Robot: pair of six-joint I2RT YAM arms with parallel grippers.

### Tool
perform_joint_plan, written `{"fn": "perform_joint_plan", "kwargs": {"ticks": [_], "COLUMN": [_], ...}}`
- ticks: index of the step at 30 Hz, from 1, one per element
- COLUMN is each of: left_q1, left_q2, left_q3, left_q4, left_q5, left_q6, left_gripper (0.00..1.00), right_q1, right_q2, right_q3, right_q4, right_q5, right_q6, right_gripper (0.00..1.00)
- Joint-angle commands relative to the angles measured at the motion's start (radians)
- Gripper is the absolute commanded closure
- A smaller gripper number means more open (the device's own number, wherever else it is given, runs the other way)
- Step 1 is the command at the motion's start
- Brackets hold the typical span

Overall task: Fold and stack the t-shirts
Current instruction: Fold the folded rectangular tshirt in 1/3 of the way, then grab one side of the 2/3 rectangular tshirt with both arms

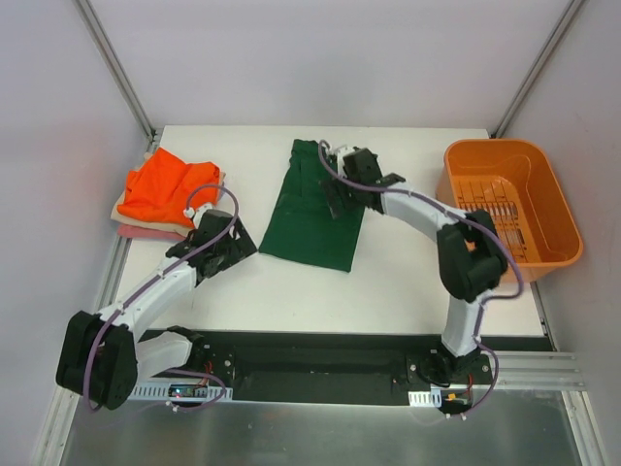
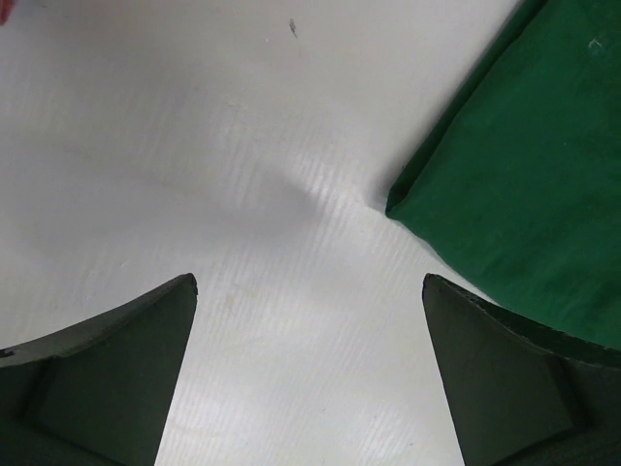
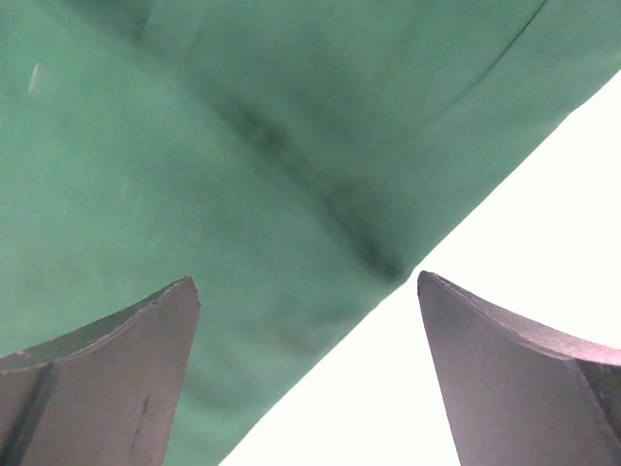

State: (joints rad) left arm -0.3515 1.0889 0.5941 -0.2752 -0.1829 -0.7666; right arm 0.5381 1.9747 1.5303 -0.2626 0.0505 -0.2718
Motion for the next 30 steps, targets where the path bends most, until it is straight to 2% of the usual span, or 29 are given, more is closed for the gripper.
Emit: {"fn": "perform_joint_plan", "kwargs": {"ticks": [1, 4, 7, 11, 15, 20, 24, 29, 30], "left_q1": [0.008, 0.008, 0.006, 0.008, 0.006, 0.006, 0.006, 0.006, 0.006], "left_q2": [0.098, 0.204, 0.299, 0.387, 0.477, 0.542, 0.565, 0.612, 0.62], "left_q3": [0.102, 0.176, 0.239, 0.285, 0.323, 0.337, 0.329, 0.352, 0.357], "left_q4": [0.028, 0.028, 0.028, 0.028, 0.03, 0.028, 0.028, 0.033, 0.036], "left_q5": [0.085, 0.128, 0.152, 0.14, 0.18, 0.227, 0.189, 0.217, 0.214], "left_q6": [0.015, 0.012, 0.01, 0.004, -0.016, -0.049, -0.066, -0.062, -0.062], "left_gripper": [0.01, 0.01, 0.05, 0.13, 0.24, 0.39, 0.43, 0.66, 0.67], "right_q1": [0.109, 0.181, 0.256, 0.338, 0.359, 0.376, 0.384, 0.395, 0.395], "right_q2": [-0.301, -0.402, -0.424, -0.381, -0.327, -0.307, -0.278, -0.238, -0.229], "right_q3": [-0.345, -0.522, -0.582, -0.585, -0.541, -0.553, -0.549, -0.523, -0.513], "right_q4": [0.124, 0.161, 0.14, 0.123, 0.051, 0.042, 0.033, -0.003, -0.012], "right_q5": [-0.074, -0.022, 0.043, 0.141, 0.12, 0.155, 0.184, 0.227, 0.236], "right_q6": [-0.073, -0.07, -0.078, -0.156, -0.184, -0.204, -0.222, -0.219, -0.215], "right_gripper": [0.03, 0.04, 0.03, 0.04, 0.01, 0.07, 0.13, 0.23, 0.25]}}
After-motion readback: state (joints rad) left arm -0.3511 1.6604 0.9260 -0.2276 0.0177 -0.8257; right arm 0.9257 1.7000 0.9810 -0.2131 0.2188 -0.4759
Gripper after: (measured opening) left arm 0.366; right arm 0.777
